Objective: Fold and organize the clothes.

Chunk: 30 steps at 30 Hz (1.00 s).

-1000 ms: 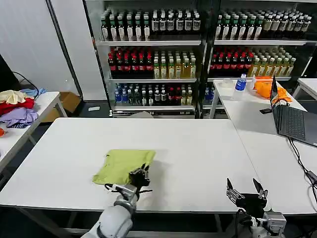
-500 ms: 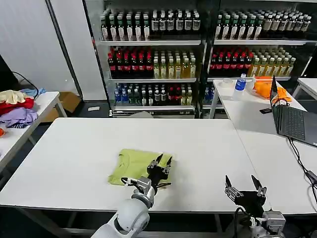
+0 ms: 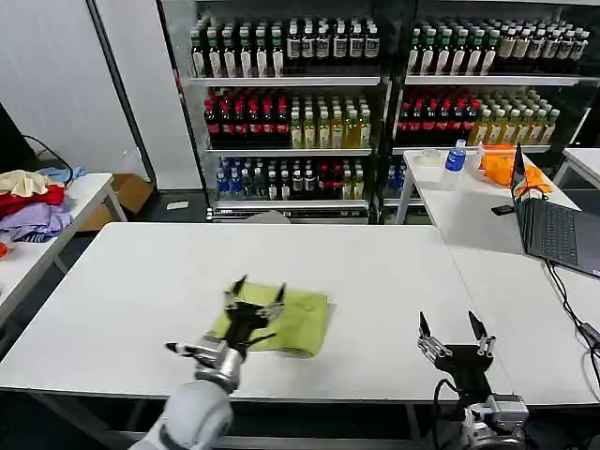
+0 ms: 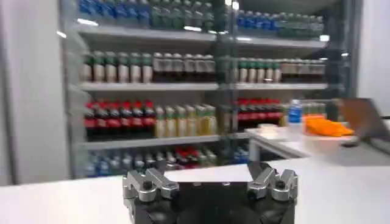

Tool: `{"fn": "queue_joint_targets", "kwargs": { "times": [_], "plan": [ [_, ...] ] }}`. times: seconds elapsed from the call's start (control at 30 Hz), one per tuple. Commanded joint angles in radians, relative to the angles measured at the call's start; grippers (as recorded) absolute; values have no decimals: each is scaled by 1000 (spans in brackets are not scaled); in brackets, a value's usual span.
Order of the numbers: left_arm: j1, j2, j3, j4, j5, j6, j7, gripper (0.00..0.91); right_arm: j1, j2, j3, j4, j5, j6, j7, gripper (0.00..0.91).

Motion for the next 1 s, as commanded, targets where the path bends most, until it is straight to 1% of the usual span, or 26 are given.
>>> {"fn": "queue_joint_targets", "kwargs": {
  "times": [0.03, 0.13, 0.2, 0.27, 0.4, 0.53, 0.63, 0.67, 0.73, 0.93, 0.97, 1.0],
  "plan": [
    [169, 153, -309, -55, 1, -34, 17, 907, 253, 73, -214, -208, 12, -32, 36, 907],
    [181, 167, -340, -17, -3, -37, 16, 907, 361, 137, -301, -311, 39, -107, 85, 907],
    [178, 171, -346, 3, -2, -39, 15, 907, 406, 174, -339, -373, 54, -139, 99, 907],
    [183, 173, -354, 12, -5, -41, 15, 907, 448, 206, -373, -415, 91, -161, 109, 907],
    [185, 169, -351, 15, -6, -41, 17, 907, 532, 249, -430, -487, 195, -225, 139, 907],
    [168, 161, -339, 22, -7, -37, 19, 907, 606, 257, -460, -553, 294, -275, 161, 907],
    [160, 160, -335, 26, -7, -36, 22, 907, 653, 259, -465, -599, 365, -287, 174, 907],
    [159, 160, -335, 27, -8, -37, 22, 907, 655, 260, -465, -602, 371, -287, 174, 907],
    [157, 160, -336, 30, -10, -36, 23, 907, 690, 264, -462, -633, 425, -288, 178, 907],
    [155, 161, -339, 41, -15, -35, 24, 907, 741, 281, -464, -689, 489, -287, 192, 907],
    [154, 161, -339, 42, -16, -35, 24, 907, 746, 282, -463, -693, 503, -287, 199, 776],
    [154, 161, -339, 42, -17, -35, 24, 907, 747, 281, -463, -694, 511, -287, 203, 363]
  ]
}}
